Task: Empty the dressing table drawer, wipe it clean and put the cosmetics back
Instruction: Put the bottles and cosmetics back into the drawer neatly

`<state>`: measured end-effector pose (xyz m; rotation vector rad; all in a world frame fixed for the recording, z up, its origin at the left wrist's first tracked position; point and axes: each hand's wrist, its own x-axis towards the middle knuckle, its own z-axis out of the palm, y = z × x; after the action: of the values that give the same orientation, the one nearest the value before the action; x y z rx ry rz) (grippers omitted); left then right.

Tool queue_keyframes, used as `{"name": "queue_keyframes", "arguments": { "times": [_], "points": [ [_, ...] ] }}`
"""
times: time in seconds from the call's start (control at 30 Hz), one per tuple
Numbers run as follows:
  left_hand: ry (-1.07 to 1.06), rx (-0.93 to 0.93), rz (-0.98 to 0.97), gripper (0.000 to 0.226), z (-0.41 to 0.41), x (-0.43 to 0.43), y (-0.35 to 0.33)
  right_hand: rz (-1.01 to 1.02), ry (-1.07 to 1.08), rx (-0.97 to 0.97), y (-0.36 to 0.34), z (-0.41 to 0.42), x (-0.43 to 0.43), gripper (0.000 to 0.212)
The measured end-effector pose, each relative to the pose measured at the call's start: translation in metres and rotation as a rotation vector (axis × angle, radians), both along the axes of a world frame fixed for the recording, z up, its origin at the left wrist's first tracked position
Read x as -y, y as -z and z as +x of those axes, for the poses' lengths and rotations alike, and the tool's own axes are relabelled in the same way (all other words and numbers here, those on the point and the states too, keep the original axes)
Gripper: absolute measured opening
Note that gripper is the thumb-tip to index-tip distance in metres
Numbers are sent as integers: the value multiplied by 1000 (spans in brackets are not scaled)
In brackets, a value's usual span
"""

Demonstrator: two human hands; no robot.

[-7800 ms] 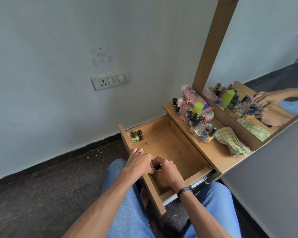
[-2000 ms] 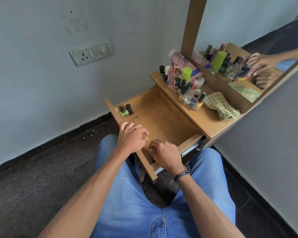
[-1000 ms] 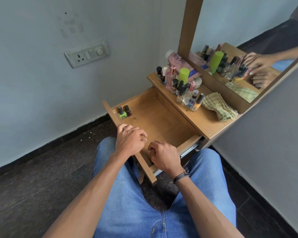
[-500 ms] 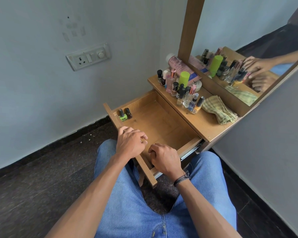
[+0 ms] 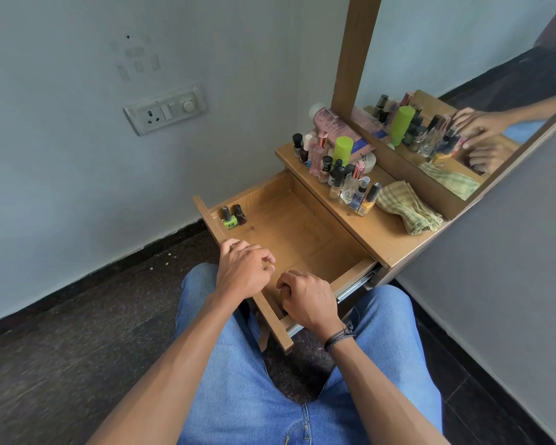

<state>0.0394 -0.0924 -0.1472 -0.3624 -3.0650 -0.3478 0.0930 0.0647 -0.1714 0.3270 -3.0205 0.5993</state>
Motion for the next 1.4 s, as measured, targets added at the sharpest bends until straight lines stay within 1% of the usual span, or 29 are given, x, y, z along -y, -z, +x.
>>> {"name": "queue_keyframes", "arguments": {
  "times": [0.07, 0.2, 0.33, 0.5, 0.77, 0.93, 1.07, 1.17, 1.23, 1.4],
  "points": [
    [-2, -10, -1, 14, 0, 0, 1, -1, 1, -3, -1, 0, 0, 32],
    [-2, -3, -5, 14, -1, 0, 1, -9, -4, -4, -1, 0, 0, 37],
    [-2, -4, -13, 14, -1, 0, 2, -12, -5, -8, -2, 1, 0, 37],
    [2, -5, -11, 14, -1, 0, 1, -19, 3, -19, -1, 1, 1, 48],
    [1, -9, -3, 14, -1, 0, 0, -7, 11, -22, -1, 0, 1, 48],
    [-2, -14, 2, 13, 0, 0, 1, 14, 15, -16, 0, 0, 1, 42],
    [-12, -19, 10, 12, 0, 0, 2, 21, 22, -13, 1, -1, 1, 45],
    [-9, -19, 12, 11, 0, 0, 2, 27, 21, -10, 2, 0, 1, 41],
    [-8, -18, 10, 11, 0, 0, 2, 21, 22, -11, 2, 0, 2, 42],
    [-8, -15, 17, 14, 0, 1, 2, 11, 20, -12, 2, -1, 1, 41]
  ]
}}
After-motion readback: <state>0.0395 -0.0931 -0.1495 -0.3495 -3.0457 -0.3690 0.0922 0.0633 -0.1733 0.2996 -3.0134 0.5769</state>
